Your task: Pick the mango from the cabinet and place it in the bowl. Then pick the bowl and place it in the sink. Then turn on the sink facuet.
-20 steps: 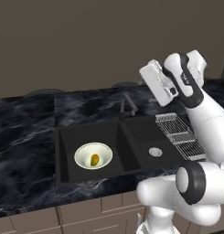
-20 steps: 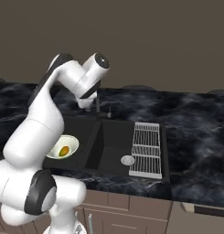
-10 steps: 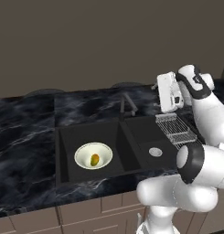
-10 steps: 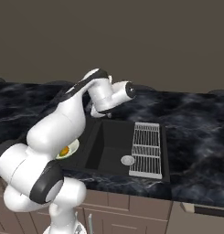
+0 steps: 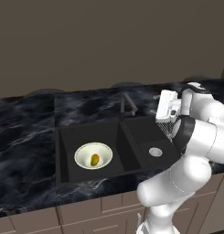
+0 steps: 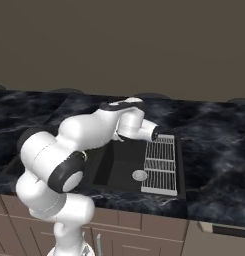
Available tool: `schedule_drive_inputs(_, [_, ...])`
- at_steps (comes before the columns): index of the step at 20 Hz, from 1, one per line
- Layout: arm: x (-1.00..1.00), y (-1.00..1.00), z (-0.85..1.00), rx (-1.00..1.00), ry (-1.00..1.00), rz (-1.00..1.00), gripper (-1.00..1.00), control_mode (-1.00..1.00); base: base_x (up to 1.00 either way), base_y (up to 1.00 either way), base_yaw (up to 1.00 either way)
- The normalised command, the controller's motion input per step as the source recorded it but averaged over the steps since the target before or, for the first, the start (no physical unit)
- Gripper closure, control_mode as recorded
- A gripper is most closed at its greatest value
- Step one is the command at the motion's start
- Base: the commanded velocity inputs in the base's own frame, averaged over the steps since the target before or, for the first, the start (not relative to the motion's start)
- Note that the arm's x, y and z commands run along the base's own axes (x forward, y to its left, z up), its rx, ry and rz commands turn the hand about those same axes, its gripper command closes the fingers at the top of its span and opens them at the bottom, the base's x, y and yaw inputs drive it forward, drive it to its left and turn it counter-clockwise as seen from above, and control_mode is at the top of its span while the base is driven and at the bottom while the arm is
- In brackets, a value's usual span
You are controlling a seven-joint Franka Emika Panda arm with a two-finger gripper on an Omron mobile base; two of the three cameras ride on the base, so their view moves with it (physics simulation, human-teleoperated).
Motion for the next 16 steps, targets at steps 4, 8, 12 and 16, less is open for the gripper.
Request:
schedule_drive_inputs(4, [-0.03,-0.01,-0.06,0.14,0.01,0.00,-1.00,-1.00,0.00,0.00,0.00])
schedule_drive_inputs(8, [0.16,0.00,-0.23,0.24,0.00,0.00,-1.00,-1.00,0.00,0.00,0.00])
schedule_drive_inputs(12, [0.17,0.04,-0.52,0.20,0.10,-0.02,-1.00,-1.00,0.00,0.00,0.00])
schedule_drive_inputs(16, [0.24,0.05,-0.34,0.16,0.21,-0.09,-1.00,-1.00,0.00,0.00,0.00])
